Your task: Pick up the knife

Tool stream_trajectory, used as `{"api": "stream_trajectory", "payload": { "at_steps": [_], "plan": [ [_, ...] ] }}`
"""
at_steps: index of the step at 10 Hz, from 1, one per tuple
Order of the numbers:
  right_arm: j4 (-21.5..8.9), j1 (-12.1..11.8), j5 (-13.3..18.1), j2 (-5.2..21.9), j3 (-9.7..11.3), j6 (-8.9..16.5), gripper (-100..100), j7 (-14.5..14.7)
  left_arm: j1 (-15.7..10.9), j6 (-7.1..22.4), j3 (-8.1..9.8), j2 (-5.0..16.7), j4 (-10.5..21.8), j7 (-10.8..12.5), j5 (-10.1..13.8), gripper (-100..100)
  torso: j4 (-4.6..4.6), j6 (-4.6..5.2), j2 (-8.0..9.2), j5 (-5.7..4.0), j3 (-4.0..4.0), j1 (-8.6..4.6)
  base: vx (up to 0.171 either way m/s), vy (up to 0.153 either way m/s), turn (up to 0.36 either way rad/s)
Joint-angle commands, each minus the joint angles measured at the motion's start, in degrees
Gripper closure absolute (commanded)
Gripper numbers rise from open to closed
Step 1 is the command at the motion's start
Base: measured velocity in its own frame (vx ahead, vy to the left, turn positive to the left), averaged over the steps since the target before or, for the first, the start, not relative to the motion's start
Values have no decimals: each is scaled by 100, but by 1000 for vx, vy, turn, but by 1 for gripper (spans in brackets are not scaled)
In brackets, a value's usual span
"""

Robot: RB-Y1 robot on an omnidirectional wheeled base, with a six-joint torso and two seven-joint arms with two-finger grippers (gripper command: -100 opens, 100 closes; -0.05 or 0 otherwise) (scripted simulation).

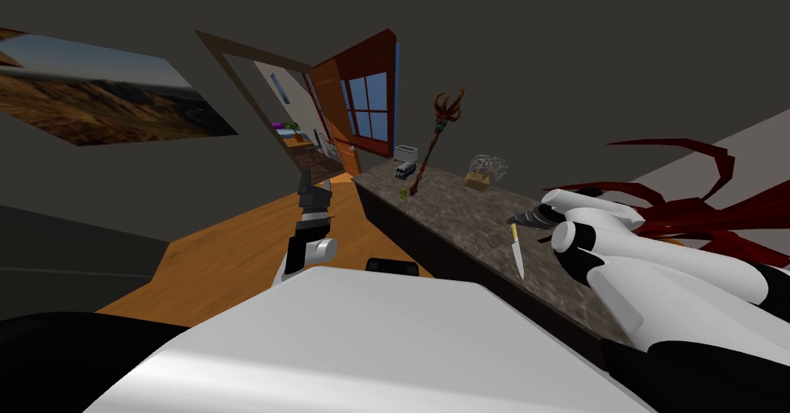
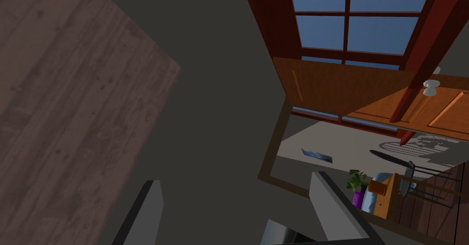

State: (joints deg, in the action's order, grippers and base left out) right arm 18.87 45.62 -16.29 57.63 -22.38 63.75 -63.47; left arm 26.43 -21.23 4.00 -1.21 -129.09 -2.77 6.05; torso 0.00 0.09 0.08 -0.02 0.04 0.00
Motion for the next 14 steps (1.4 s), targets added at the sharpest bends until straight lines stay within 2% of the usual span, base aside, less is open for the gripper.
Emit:
{"api": "stream_trajectory", "payload": {
  "at_steps": [1, 2, 3, 5, 6, 7, 8, 9, 10, 11, 14],
  "plan": [
    [-286, 22, -110, 52, -25, 200, -100, -158, 0, 0, 0, 0, 0, 0, 0, 0, 0, 0, 0, 0, 0, 0, -7, -38, 64],
    [-126, 22, -110, 52, -25, 200, -100, -158, 0, 0, 0, 0, 0, 0, 0, 0, 0, 0, 2, -3, 1, -14, -4, -56, 32],
    [-150, 22, -110, 52, -25, 200, -100, -158, 0, 0, 1, 1, 0, 0, 0, 0, 1, 0, 1, -4, 1, -21, 0, -33, -3],
    [-384, 22, -110, 52, -25, 200, -100, -158, 0, 0, 0, 0, 0, 0, 0, 0, 0, 0, -1, -3, -1, -8, 0, -5, -3],
    [-384, 22, -110, 52, -25, 200, -100, -158, 0, 0, 0, 0, 0, 0, 0, 0, 0, 0, -1, -1, -1, -2, 1, 6, -2],
    [-1108, 358, -110, 52, -25, 20, -100, -158, 0, 0, 0, 0, 0, 0, 0, 0, 0, -1, -2, 2, -1, 2, 0, 0, 0],
    [-1260, 329, -110, 52, -25, -59, -100, -158, 0, 0, 0, 0, 0, 0, 0, 0, -1, 0, -1, -2, -1, 0, 0, 0, 0],
    [-1347, 284, -110, 52, -25, -31, -100, -158, 0, 0, 0, 0, 0, 0, 0, 0, -1, 0, -1, -1, -1, -1, 0, 0, 0],
    [-1038, 34, -110, 52, -25, 175, -100, -158, 0, 0, 0, 0, 0, 0, 0, 0, 0, 1, 0, -2, 0, -3, 0, 0, 0],
    [-1191, 85, -250, 17, -172, 235, -100, -300, 0, 0, 0, 0, 0, 0, 0, 0, 0, 2, 1, -1, 1, -4, -12, -46, -90],
    [-1191, 85, -250, 17, -172, 235, -100, -300, 0, 0, 0, 0, 0, 0, 0, 0, 1, 0, 2, -4, 1, -15, -4, -27, -11]
  ]
}}
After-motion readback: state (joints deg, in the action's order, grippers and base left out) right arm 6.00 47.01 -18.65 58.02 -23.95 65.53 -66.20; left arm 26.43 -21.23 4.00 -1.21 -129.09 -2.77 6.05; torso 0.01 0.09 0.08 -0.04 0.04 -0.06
